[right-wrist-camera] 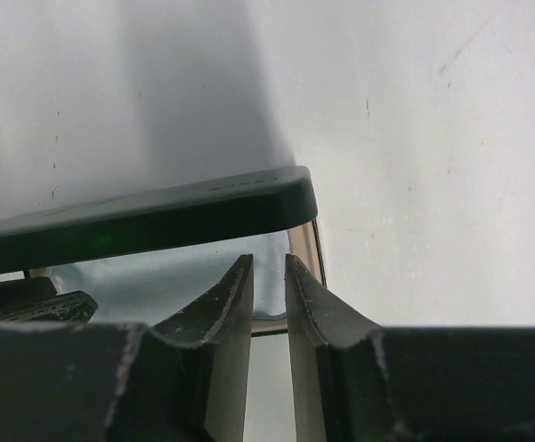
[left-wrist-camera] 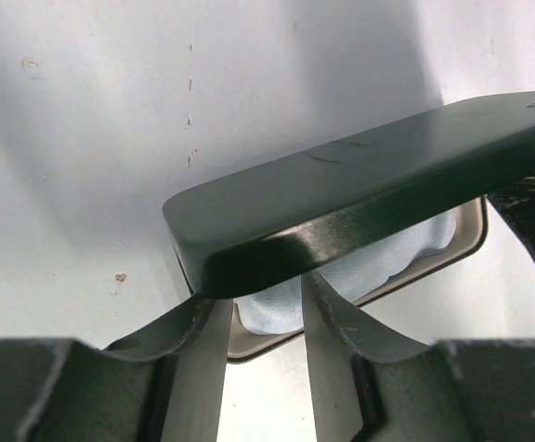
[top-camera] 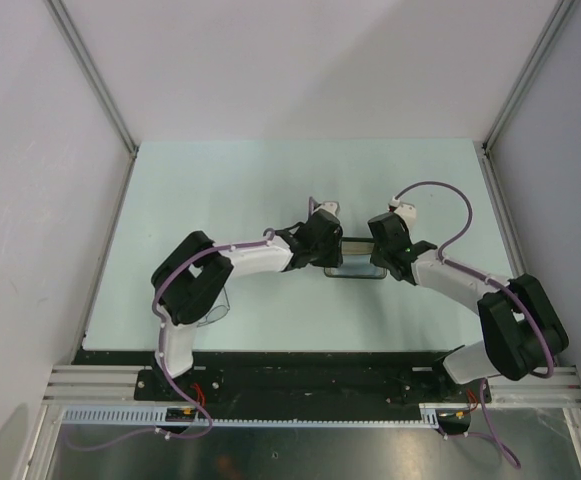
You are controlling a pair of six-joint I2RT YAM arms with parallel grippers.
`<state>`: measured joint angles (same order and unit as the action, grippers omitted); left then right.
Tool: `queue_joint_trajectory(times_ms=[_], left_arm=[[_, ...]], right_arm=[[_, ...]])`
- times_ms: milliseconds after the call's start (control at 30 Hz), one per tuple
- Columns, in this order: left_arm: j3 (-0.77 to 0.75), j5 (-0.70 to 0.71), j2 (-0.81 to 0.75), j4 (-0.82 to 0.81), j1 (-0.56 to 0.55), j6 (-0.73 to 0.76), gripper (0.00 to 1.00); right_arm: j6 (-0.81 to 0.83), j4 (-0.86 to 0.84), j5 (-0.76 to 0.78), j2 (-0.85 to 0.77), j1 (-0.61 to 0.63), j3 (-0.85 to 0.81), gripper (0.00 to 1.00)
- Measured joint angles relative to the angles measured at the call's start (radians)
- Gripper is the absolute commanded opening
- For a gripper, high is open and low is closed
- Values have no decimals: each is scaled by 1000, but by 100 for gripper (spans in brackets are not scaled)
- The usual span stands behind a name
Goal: Organize the sunglasses
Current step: Smooth out the folded cleaning cloth near the sunglasses case.
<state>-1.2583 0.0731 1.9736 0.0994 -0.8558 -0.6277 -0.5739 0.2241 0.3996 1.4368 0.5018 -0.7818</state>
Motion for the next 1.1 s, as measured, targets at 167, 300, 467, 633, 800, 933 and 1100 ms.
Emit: queue_joint_trajectory(times_ms=[167, 300, 467, 633, 800, 933, 1100], left_arm=[[0, -2, -23, 0, -2, 0, 29], [0, -16, -27, 0, -4, -1, 22], [-3, -35, -25, 0, -6, -1, 20], [-18, -50, -10, -1, -6, -1, 17], [-18, -50, 6, 0, -6, -1, 13], [-18, -50, 9, 0, -6, -1, 13], [-17, -50, 10, 0, -6, -1, 13]], right_arm=[[3, 2, -8, -3, 0, 0, 10], [2, 0, -26, 10, 4, 0, 5], [0, -12, -52, 57, 7, 0, 0], [-2, -18, -65, 91, 7, 0, 0], [-2, -19, -68, 116, 5, 0, 0], [-2, -21, -67, 121, 3, 0, 0], [-5, -21, -63, 125, 3, 0, 0]])
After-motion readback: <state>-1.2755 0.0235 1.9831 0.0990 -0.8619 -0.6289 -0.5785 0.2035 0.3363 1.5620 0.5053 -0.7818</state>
